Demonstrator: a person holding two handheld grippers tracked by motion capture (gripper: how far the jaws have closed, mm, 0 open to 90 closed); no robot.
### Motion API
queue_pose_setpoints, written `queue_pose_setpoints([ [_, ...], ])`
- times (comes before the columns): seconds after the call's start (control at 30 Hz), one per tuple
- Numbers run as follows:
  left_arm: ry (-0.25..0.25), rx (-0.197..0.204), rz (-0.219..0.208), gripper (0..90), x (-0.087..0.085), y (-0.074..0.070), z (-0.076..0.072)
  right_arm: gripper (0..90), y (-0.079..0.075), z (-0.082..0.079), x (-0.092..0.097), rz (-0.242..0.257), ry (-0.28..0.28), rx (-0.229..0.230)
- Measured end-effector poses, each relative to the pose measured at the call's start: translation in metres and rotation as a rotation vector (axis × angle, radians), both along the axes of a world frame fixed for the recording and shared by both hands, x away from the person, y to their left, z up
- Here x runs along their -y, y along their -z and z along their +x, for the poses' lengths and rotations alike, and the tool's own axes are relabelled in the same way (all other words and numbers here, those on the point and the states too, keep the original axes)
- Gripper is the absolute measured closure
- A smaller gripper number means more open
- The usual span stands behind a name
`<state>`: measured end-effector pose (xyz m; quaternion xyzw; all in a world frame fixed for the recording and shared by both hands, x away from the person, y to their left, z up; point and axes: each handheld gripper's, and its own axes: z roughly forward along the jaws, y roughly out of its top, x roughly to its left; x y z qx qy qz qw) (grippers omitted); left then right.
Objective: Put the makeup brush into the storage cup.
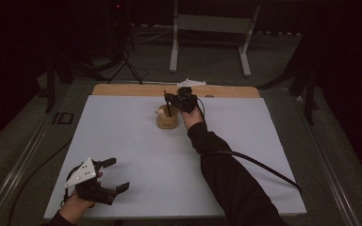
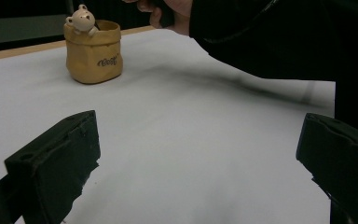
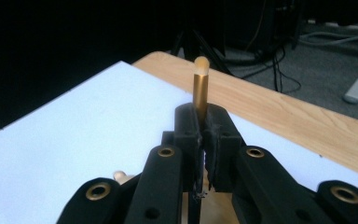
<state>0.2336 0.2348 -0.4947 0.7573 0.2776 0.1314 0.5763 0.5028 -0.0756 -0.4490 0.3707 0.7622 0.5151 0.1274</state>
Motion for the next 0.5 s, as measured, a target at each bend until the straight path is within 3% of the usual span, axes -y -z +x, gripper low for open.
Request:
queue_pose_setpoints([
  [0.17, -0.001, 0.002, 0.002, 0.6, 0.0, 0.0, 0.0, 82.0, -0.002, 0.001, -0.003, -0.018, -0.01, -0.019],
  [0.2, -0.001, 0.001, 0.002, 0.6, 0.0, 0.0, 0.0, 67.3, -0.006, 0.001, -0.003, -0.011, 0.004, -0.028],
  [0.23, -0.001, 0.002, 0.004, 0.6, 0.0, 0.0, 0.0, 60.8, -0.008, 0.001, -0.002, -0.009, 0.009, -0.028],
  [0.3, -0.001, 0.003, 0.004, 0.6, 0.0, 0.0, 0.0, 49.9, -0.013, 0.0, 0.0, -0.006, 0.029, -0.023],
  [0.33, -0.001, 0.004, 0.003, 0.6, 0.0, 0.0, 0.0, 49.9, -0.013, 0.0, 0.0, -0.006, 0.029, -0.023],
  [0.37, -0.002, 0.002, 0.002, 0.6, 0.0, 0.0, 0.0, 40.9, -0.018, 0.001, 0.001, -0.011, 0.035, -0.026],
  [0.5, 0.001, 0.001, 0.002, 0.6, 0.0, 0.0, 0.001, 21.0, -0.028, 0.0, 0.004, -0.044, -0.007, -0.064],
])
